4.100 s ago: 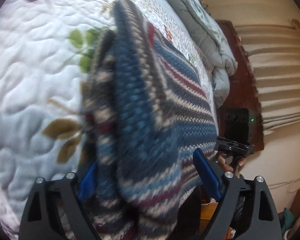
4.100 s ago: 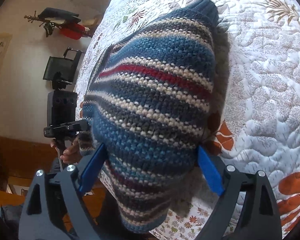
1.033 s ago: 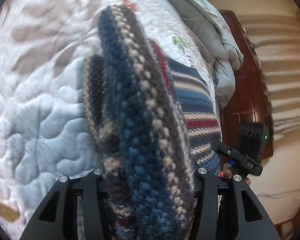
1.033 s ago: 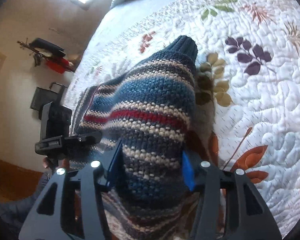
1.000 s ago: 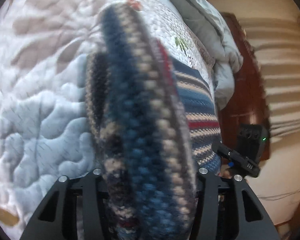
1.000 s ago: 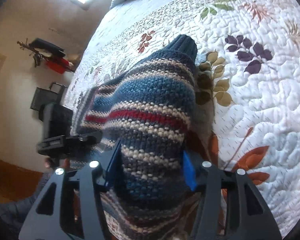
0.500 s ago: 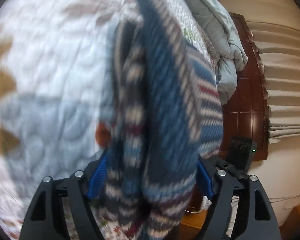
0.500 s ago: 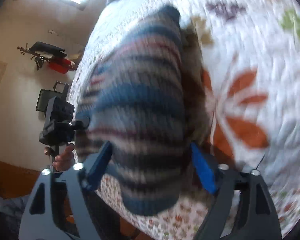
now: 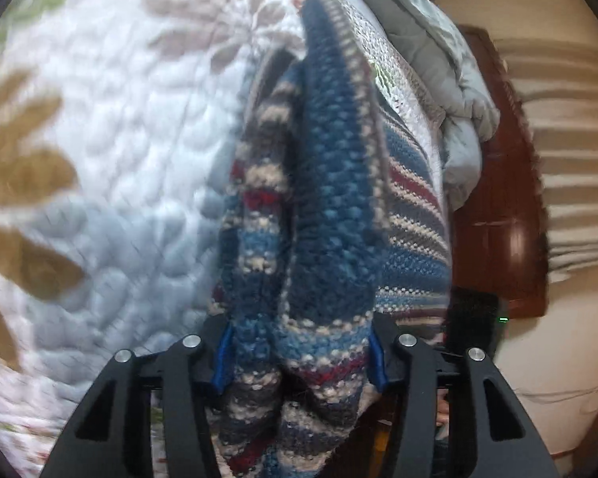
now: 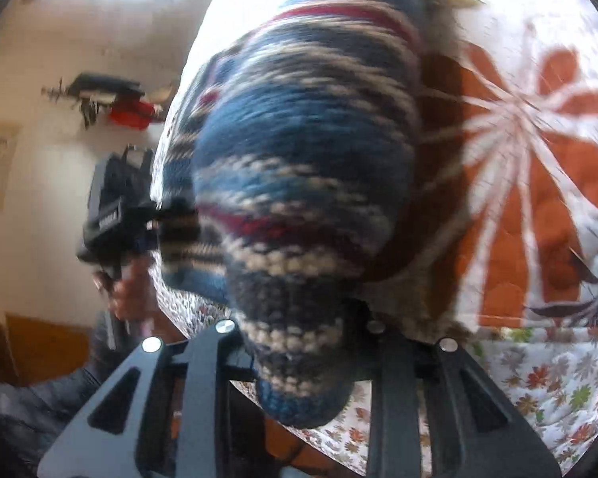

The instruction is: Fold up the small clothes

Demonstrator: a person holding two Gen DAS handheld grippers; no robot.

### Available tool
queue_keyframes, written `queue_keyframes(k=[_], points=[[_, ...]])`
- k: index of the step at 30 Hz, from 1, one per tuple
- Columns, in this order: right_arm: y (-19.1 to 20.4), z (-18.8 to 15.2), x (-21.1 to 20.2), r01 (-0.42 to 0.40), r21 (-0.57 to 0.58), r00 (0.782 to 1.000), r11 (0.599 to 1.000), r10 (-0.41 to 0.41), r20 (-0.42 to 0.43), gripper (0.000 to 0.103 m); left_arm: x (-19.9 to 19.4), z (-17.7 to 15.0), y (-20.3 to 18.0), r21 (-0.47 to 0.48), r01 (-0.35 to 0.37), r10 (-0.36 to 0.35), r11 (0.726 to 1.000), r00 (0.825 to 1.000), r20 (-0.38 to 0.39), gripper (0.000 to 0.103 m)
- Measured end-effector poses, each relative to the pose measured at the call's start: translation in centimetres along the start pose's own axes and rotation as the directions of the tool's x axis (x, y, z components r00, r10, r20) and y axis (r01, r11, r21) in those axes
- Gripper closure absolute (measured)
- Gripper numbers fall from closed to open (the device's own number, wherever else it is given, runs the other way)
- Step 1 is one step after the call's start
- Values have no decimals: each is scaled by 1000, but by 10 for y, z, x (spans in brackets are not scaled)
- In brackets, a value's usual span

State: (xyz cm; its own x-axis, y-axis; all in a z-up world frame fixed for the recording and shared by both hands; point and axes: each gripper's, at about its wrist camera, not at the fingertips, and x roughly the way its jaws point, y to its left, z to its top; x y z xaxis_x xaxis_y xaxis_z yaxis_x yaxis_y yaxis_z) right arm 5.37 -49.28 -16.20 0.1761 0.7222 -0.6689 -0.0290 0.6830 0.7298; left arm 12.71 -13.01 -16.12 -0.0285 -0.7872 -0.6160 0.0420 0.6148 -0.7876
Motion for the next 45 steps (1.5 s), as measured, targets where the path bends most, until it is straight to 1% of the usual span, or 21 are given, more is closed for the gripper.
queue_keyframes(k=[5,9,11,12,13,14,15,17,18,19,20,21,22,24,27,30,31,33,37,42,45], points=[[4,8,4,63,-26,997,998,-64,-32,77,8,-3,4,-16,13,-12,1000,1000,29,48],[13,15,8,74,-13,996,997,-75,-44,74,5,-7,10,-13,23,-23,1000,999,28,48],[12,12,7,87,-17,995,996,-87,-47,64,2,-9,9,-8,12,-12,1000,1000,21,48],[15,11,3,111,-19,993,994,-111,-29,54,-5,-10,8,-20,1,0,1000,999,32,48],[10,12,-5,131,-25,991,991,-131,-10,51,-10,-11,7,-29,-11,12,1000,999,49,45],[16,9,-12,159,-38,987,987,-159,8,51,-19,-14,3,-33,-45,47,998,996,74,44],[17,4,-19,193,-48,981,980,-192,25,46,-24,-16,-3,-29,-85,88,996,992,91,43],[35,-4,-37,328,-76,942,942,-321,96,34,-40,-29,-20,10,-241,236,971,959,158,37],[45,-10,-45,398,-85,913,913,-386,128,31,-47,-38,-33,43,-357,342,933,918,202,31],[52,-14,-49,439,-89,894,894,-424,147,29,-50,-44,-43,68,-419,394,905,889,232,28],[63,-21,-53,494,-94,863,864,-473,179,25,-53,-51,-51,89,-469,434,879,863,258,26],[70,-25,-56,527,-95,841,845,-501,204,17,-55,-59,-62,106,-528,484,842,828,282,21],[80,-30,-59,556,-93,819,826,-525,230,16,-57,-67,-72,112,-583,532,805,792,299,17],[98,-40,-63,584,-85,794,808,-546,268,13,-61,-77,-80,108,-612,557,783,769,314,17],[113,-50,-64,590,-80,783,803,-546,299,12,-69,-91,-88,102,-642,583,760,742,331,16],[130,-58,-64,598,-75,773,798,-549,319,12,-73,-103,-96,100,-700,635,707,690,346,16],[138,-61,-63,600,-78,771,796,-549,324,11,-74,-107,-100,102,-709,642,697,682,350,16],[147,-64,-62,608,-81,763,790,-553,334,11,-76,-112,-107,115,-709,639,695,684,353,16],[157,-71,-65,627,-71,743,776,-568,353,11,-80,-127,-121,120,-722,643,681,668,374,16],[161,-79,-68,622,-52,741,781,-566,360,11,-81,-143,-134,132,-750,656,648,638,403,16],[163,-85,-70,629,-43,731,776,-572,372,10,-82,-151,-141,131,-761,661,635,624,417,15]])
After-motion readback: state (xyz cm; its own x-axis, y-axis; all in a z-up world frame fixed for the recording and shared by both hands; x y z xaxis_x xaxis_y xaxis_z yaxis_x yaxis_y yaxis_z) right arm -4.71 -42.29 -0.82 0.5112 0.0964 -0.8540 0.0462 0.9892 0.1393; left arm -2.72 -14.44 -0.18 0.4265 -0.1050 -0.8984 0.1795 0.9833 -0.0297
